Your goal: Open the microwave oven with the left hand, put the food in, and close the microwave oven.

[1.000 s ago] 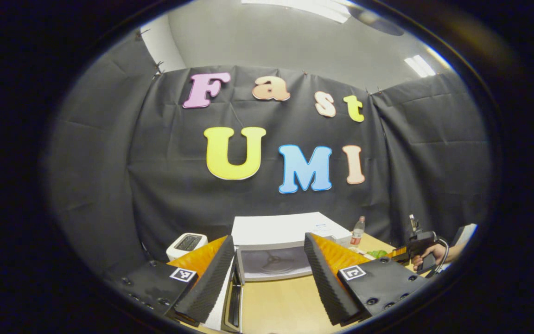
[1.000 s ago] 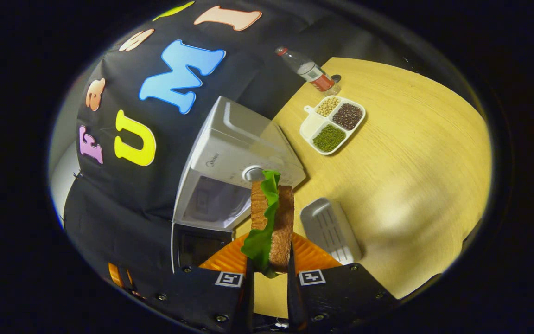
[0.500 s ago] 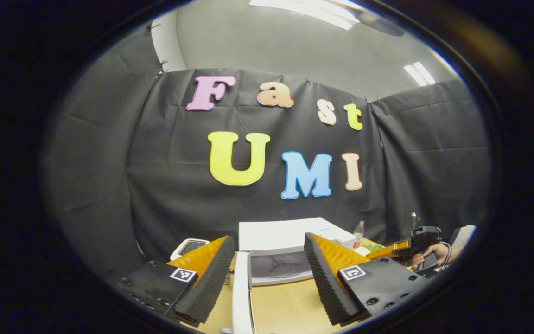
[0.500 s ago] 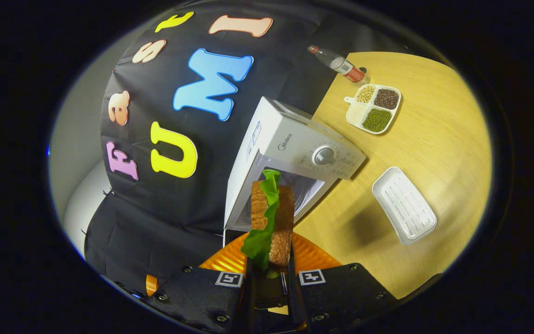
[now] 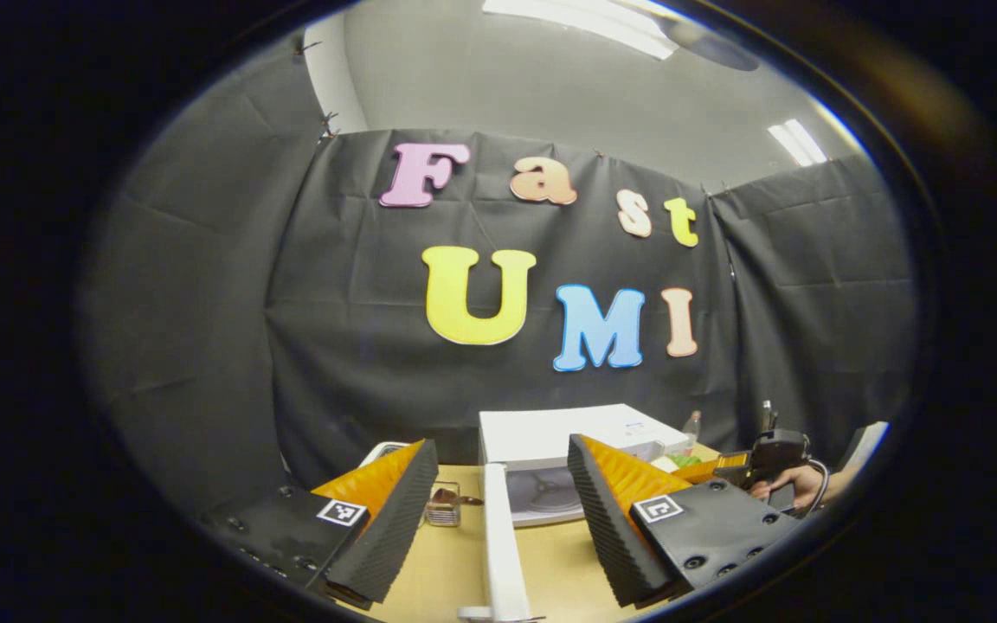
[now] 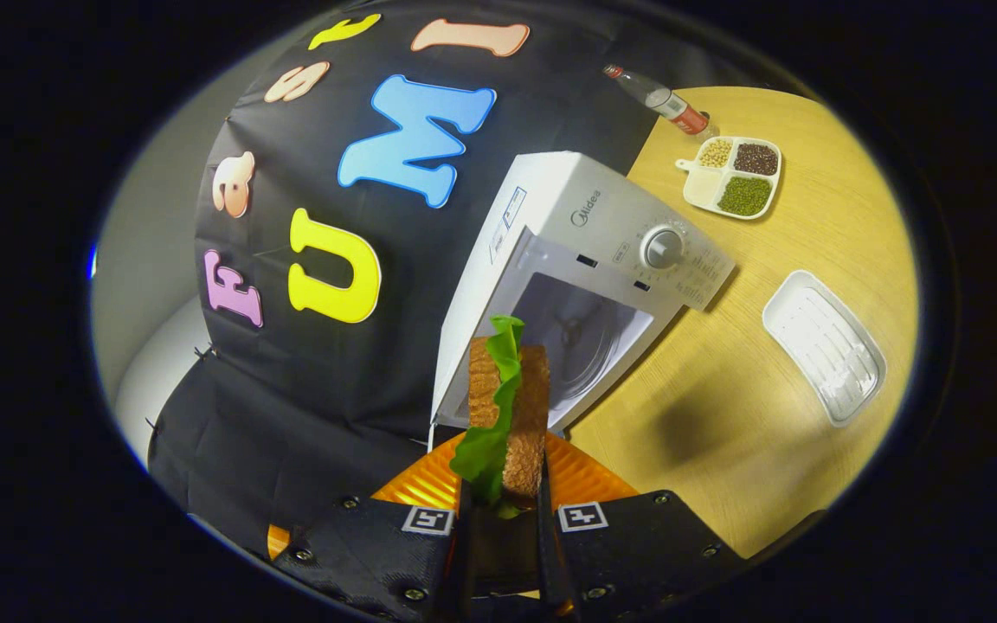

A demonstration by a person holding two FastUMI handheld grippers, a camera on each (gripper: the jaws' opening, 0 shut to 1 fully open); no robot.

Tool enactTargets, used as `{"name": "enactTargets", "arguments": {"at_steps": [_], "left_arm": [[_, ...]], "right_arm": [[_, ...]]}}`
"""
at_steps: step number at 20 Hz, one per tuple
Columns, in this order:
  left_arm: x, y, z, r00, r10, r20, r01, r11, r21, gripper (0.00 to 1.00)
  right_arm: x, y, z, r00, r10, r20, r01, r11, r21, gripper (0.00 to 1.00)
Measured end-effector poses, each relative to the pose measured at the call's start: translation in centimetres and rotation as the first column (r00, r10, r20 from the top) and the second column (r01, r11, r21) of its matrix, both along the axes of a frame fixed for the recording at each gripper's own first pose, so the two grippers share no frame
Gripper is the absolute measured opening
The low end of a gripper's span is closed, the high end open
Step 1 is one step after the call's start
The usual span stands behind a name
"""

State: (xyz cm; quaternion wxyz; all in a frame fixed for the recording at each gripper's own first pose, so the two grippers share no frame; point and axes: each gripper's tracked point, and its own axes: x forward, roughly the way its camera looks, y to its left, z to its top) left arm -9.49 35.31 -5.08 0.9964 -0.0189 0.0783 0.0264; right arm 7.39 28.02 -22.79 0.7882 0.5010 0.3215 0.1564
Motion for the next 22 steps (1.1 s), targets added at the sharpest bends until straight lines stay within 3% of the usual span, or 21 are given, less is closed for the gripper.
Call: {"name": "enactTargets", "arguments": {"at_steps": [7, 11, 22], "left_arm": [[-1.7, 4.5, 0.3, 0.997, 0.073, 0.008, -0.072, 0.997, -0.008, 0.96], [-2.0, 6.1, 0.4, 0.995, 0.095, 0.007, -0.095, 0.995, 0.005, 0.96], [-2.0, 8.3, 0.7, 0.993, 0.116, -0.015, -0.114, 0.992, 0.061, 0.96]], "right_arm": [[4.3, 3.4, -2.3, 0.998, -0.069, -0.008, 0.069, 0.998, 0.000, 0.29], [7.3, 4.1, -4.2, 0.985, -0.169, -0.016, 0.169, 0.985, 0.017, 0.29], [15.0, 6.2, -8.6, 0.889, -0.450, -0.084, 0.456, 0.886, 0.087, 0.29]]}}
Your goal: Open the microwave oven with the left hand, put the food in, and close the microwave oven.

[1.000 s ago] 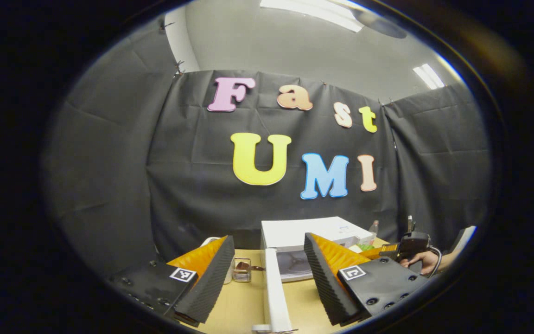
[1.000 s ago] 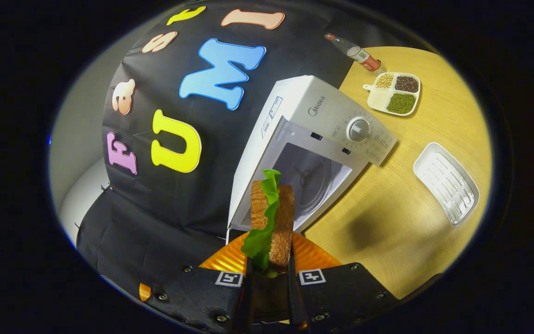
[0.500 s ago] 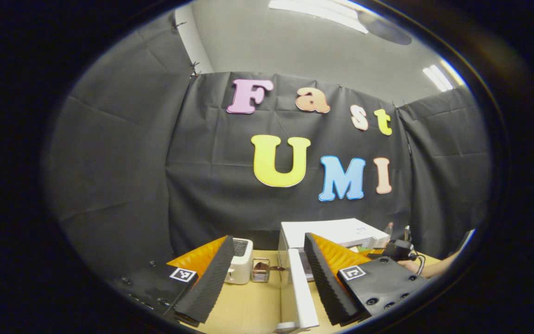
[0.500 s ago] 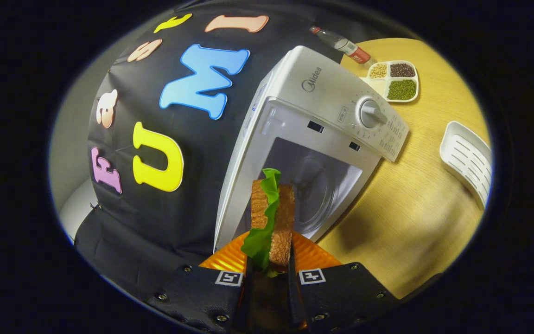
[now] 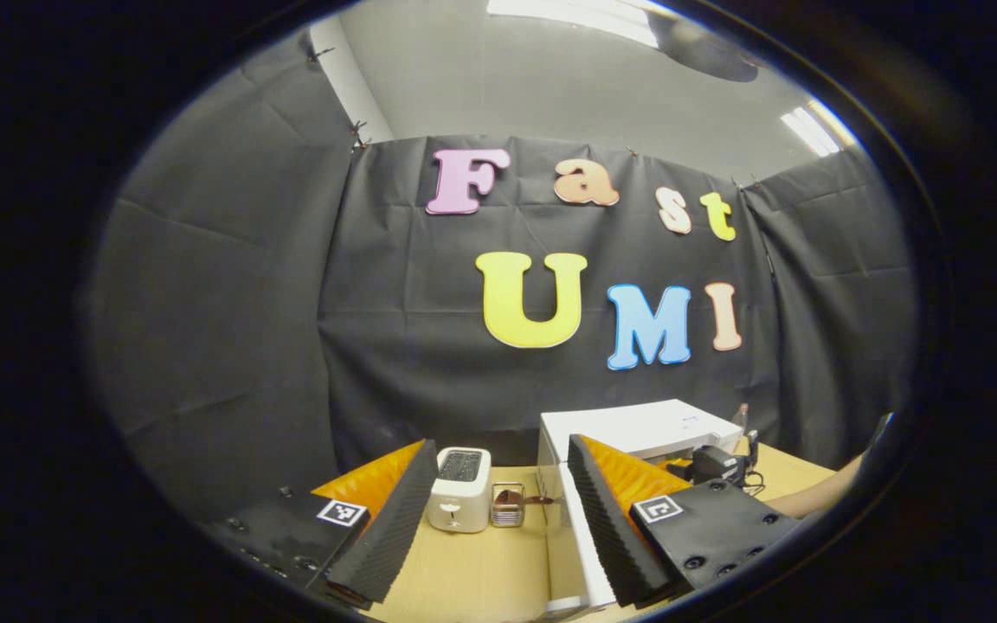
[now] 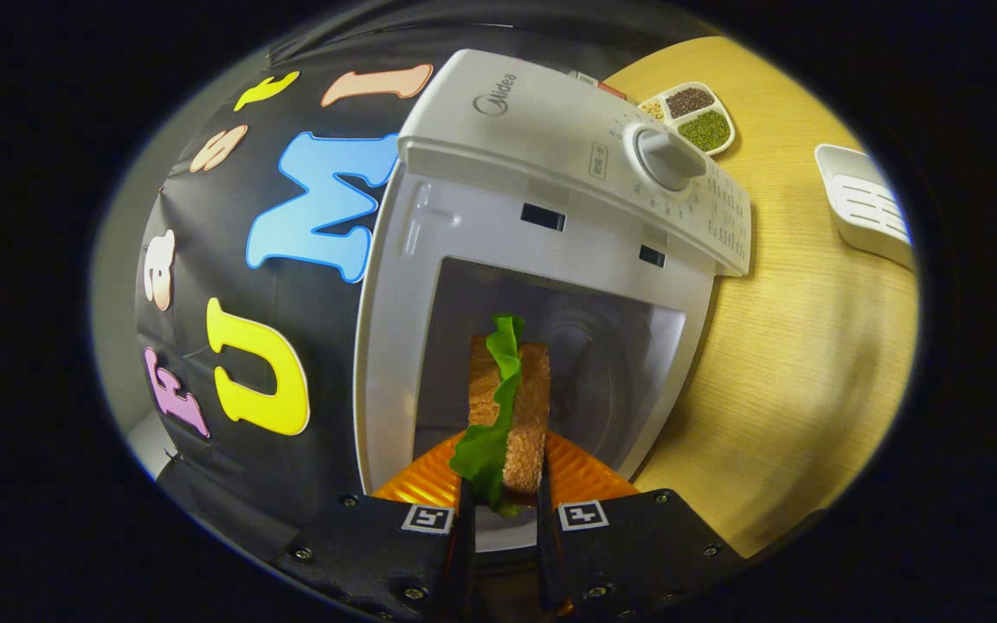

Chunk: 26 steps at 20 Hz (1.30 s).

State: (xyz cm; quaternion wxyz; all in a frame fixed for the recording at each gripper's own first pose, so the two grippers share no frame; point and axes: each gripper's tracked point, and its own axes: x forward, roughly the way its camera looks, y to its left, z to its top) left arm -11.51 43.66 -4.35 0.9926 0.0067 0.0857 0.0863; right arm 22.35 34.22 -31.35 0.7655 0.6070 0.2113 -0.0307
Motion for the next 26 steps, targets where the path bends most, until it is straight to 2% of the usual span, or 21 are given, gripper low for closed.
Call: {"name": "enactTargets", "arguments": {"at_steps": [9, 15, 17, 20, 22, 23, 26], "left_arm": [[-1.4, 3.7, -2.7, 0.993, 0.091, -0.079, -0.091, 0.996, -0.007, 0.96], [-0.9, 3.8, -3.8, 0.991, 0.090, -0.098, -0.090, 0.996, 0.002, 0.96], [-0.8, 3.7, -3.4, 0.992, 0.088, -0.091, -0.088, 0.996, 0.001, 0.96], [-0.3, 3.1, -3.5, 0.994, 0.075, -0.075, -0.076, 0.997, -0.012, 0.96], [-0.3, 2.4, -3.5, 0.995, 0.065, -0.072, -0.066, 0.998, -0.017, 0.96], [-0.2, 2.1, -3.5, 0.996, 0.061, -0.067, -0.062, 0.998, -0.020, 0.96], [0.6, 1.3, -3.4, 0.997, 0.044, -0.056, -0.045, 0.999, -0.025, 0.97]], "right_arm": [[5.1, 2.8, -3.6, 0.999, -0.050, 0.008, 0.050, 0.998, 0.048, 0.29], [6.2, 3.2, -5.5, 0.997, -0.074, -0.019, 0.075, 0.997, 0.030, 0.29], [5.8, 3.2, -5.6, 0.997, -0.064, -0.045, 0.065, 0.998, 0.010, 0.31], [5.1, 2.5, -5.7, 0.994, -0.049, -0.100, 0.044, 0.998, -0.047, 0.41], [4.5, 2.4, -6.0, 0.990, -0.013, -0.139, 0.004, 0.998, -0.064, 0.45], [4.1, 2.4, -6.0, 0.989, 0.010, -0.148, -0.020, 0.998, -0.066, 0.52], [2.6, 1.6, -5.7, 0.983, 0.046, -0.178, -0.072, 0.987, -0.140, 0.52]]}}
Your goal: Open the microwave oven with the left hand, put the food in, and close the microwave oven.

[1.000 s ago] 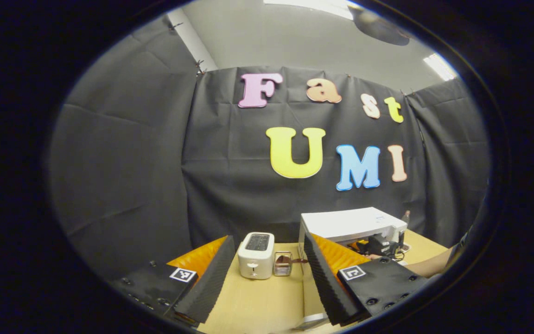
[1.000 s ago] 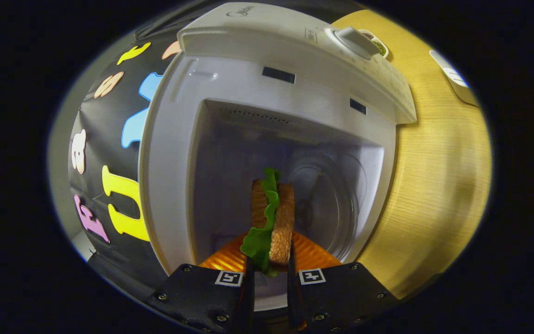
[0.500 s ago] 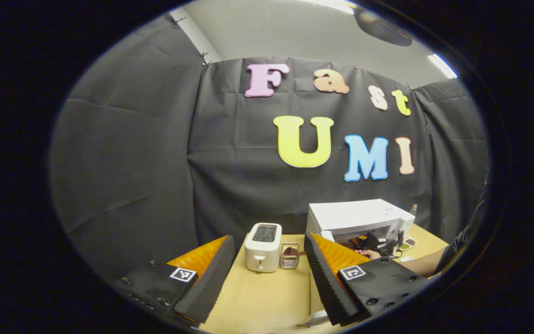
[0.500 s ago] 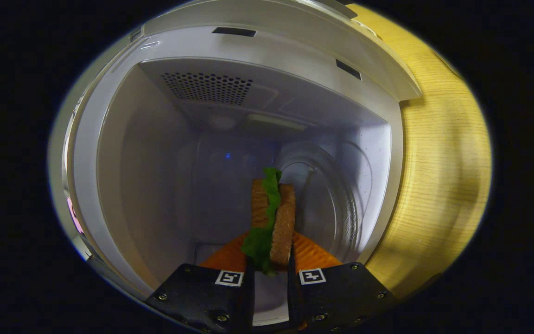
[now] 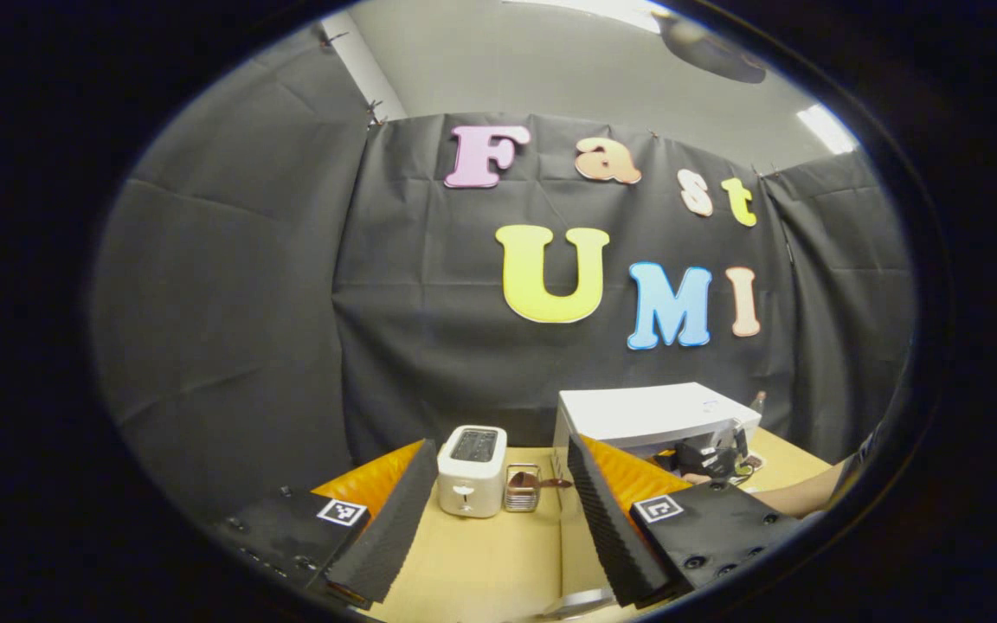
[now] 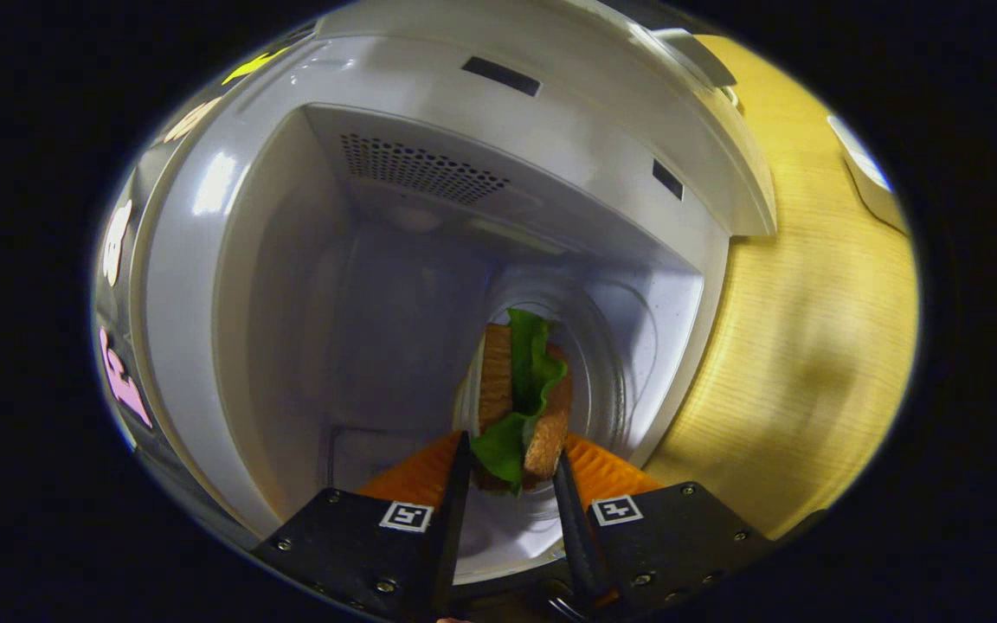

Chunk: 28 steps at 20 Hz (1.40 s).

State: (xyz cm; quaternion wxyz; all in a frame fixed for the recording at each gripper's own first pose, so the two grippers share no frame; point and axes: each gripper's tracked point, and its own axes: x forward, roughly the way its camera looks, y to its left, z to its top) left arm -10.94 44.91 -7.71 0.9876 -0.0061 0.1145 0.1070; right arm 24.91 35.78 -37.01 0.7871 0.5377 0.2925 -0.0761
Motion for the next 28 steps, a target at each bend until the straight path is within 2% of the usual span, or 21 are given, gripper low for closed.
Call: {"name": "enactTargets", "arguments": {"at_steps": [3, 8, 14, 17, 19, 21, 26, 28], "left_arm": [[0.6, -1.1, 0.1, 1.000, -0.019, 0.010, 0.019, 1.000, -0.007, 0.96], [1.8, -3.1, 0.3, 0.998, -0.055, 0.023, 0.055, 0.998, -0.020, 0.97], [3.2, -5.7, 0.7, 0.994, -0.104, 0.044, 0.105, 0.994, -0.028, 0.97], [3.7, -7.4, 0.2, 0.991, -0.126, 0.040, 0.127, 0.991, -0.028, 0.97], [4.2, -8.8, 0.0, 0.989, -0.145, 0.039, 0.146, 0.989, -0.027, 0.96], [4.5, -10.2, -0.2, 0.986, -0.162, 0.038, 0.163, 0.986, -0.027, 0.97], [5.1, -14.2, -0.5, 0.977, -0.207, 0.044, 0.209, 0.977, -0.045, 0.97], [5.7, -15.4, -0.3, 0.973, -0.225, 0.050, 0.227, 0.973, -0.039, 0.96]], "right_arm": [[-1.8, -1.5, 0.4, 0.999, 0.050, -0.013, -0.051, 0.993, -0.110, 0.57], [-3.8, -4.2, 2.0, 0.993, 0.115, 0.008, -0.110, 0.968, -0.225, 0.58], [-7.7, -8.3, 7.0, 0.981, 0.179, 0.068, -0.134, 0.894, -0.427, 0.58], [-9.5, -10.1, 10.8, 0.961, 0.249, 0.118, -0.143, 0.818, -0.557, 0.57], [-11.1, -11.1, 14.3, 0.938, 0.305, 0.166, -0.131, 0.752, -0.646, 0.58], [-12.9, -12.9, 18.2, 0.913, 0.344, 0.218, -0.079, 0.676, -0.732, 0.57], [-17.0, -16.1, 26.4, 0.863, 0.382, 0.331, 0.052, 0.585, -0.809, 0.57], [-18.7, -17.3, 28.8, 0.846, 0.399, 0.354, 0.096, 0.538, -0.837, 0.57]]}}
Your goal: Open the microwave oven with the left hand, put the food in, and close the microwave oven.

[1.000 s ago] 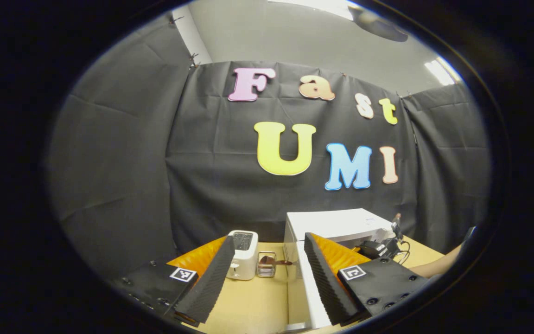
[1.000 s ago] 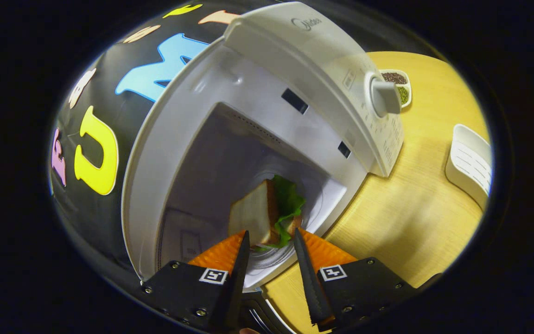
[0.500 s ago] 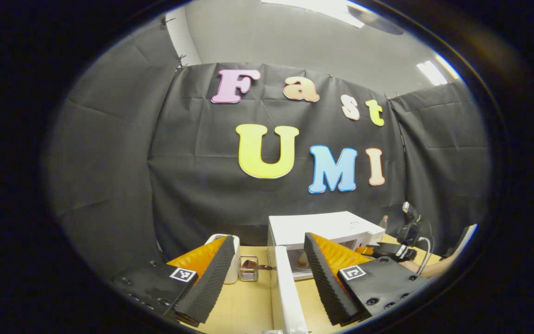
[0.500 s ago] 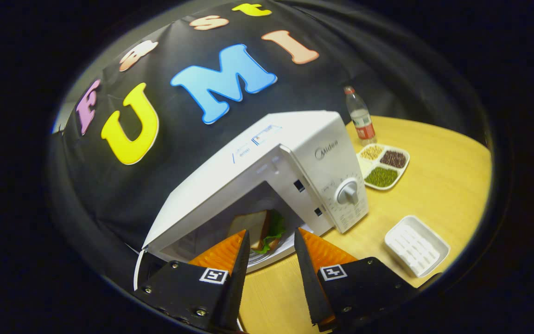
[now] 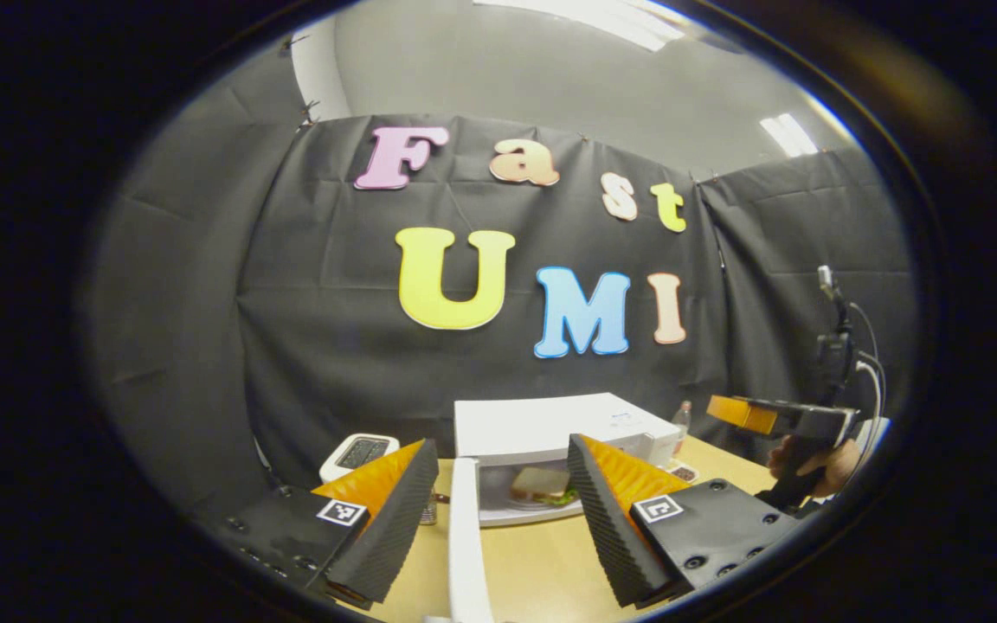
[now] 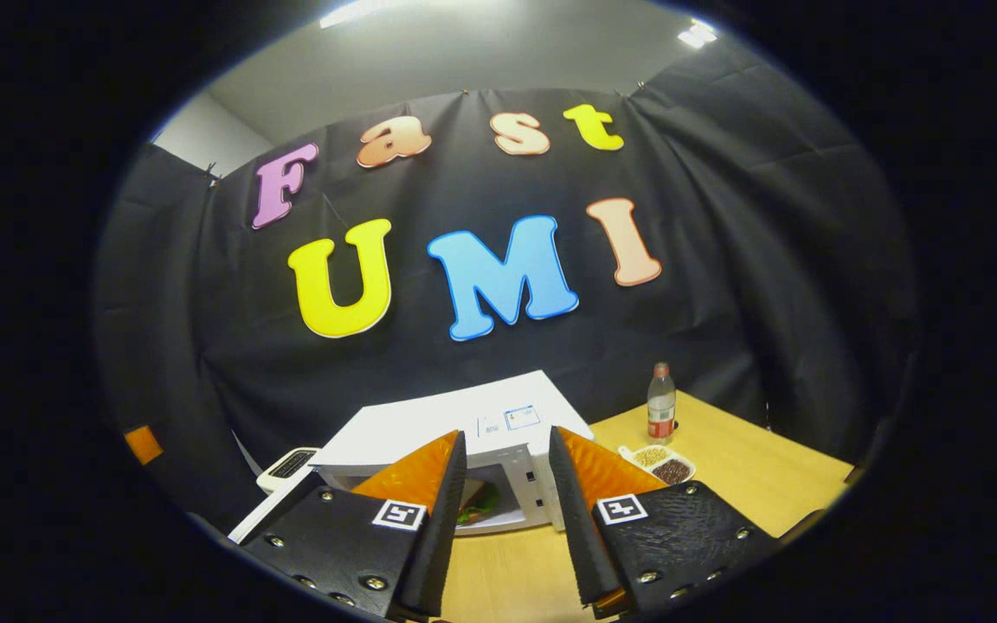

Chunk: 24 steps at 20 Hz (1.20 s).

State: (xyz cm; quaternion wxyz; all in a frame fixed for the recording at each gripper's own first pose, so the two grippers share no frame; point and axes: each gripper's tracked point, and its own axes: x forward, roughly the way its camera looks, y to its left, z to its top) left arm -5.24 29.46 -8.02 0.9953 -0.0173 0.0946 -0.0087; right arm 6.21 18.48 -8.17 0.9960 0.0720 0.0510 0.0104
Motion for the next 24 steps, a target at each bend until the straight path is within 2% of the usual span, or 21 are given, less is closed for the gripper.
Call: {"name": "enactTargets", "arguments": {"at_steps": [4, 8, 10, 11, 15, 16, 17, 19, 20, 22, 24], "left_arm": [[0.5, -2.4, 0.3, 1.000, -0.026, 0.006, 0.026, 1.000, 0.008, 0.96], [0.2, -3.3, 0.6, 0.999, -0.034, 0.008, 0.034, 0.999, 0.042, 0.97], [-0.2, -3.0, 1.0, 1.000, -0.015, 0.021, 0.013, 0.998, 0.060, 0.96], [-0.5, -2.7, 1.0, 1.000, -0.005, 0.021, 0.003, 0.998, 0.062, 0.96], [-2.2, -0.9, -0.2, 0.999, 0.032, -0.026, -0.030, 0.998, 0.058, 0.96], [-2.6, -0.7, -0.9, 0.999, 0.019, -0.051, -0.016, 0.999, 0.048, 0.96], [-3.3, -0.4, -1.5, 0.997, 0.015, -0.080, -0.011, 0.999, 0.042, 0.75], [-4.6, 3.2, -1.9, 0.991, 0.091, -0.096, -0.082, 0.993, 0.087, 0.33], [-5.4, 3.5, -2.6, 0.990, 0.081, -0.119, -0.073, 0.995, 0.072, 0.12], [-7.1, 5.8, -3.9, 0.980, 0.114, -0.161, -0.100, 0.991, 0.091, 0.08], [-8.8, 7.7, -5.7, 0.970, 0.137, -0.202, -0.117, 0.987, 0.112, 0.10]], "right_arm": [[-2.3, -1.1, 3.9, 0.996, 0.022, 0.086, -0.016, 0.997, -0.080, 0.57], [-3.1, -2.4, 8.0, 0.983, 0.041, 0.181, -0.025, 0.996, -0.088, 0.60], [-2.9, -2.9, 9.0, 0.976, 0.046, 0.212, -0.023, 0.994, -0.109, 0.93], [-2.9, -3.2, 9.0, 0.976, 0.045, 0.215, -0.020, 0.993, -0.116, 1.00], [-2.7, -3.6, 8.8, 0.979, 0.035, 0.203, -0.012, 0.994, -0.112, 1.00], [-2.6, -3.6, 8.8, 0.979, 0.033, 0.203, -0.011, 0.994, -0.110, 1.00], [-2.4, -3.7, 8.8, 0.979, 0.027, 0.203, -0.005, 0.994, -0.109, 1.00], [-2.3, -3.6, 8.4, 0.980, 0.033, 0.198, -0.012, 0.994, -0.105, 1.00], [-2.1, -3.5, 8.3, 0.980, 0.033, 0.195, -0.013, 0.995, -0.100, 1.00], [-1.8, -3.1, 8.1, 0.981, 0.035, 0.190, -0.018, 0.996, -0.090, 1.00], [-1.7, -2.8, 7.8, 0.982, 0.037, 0.183, -0.020, 0.995, -0.094, 1.00]]}}
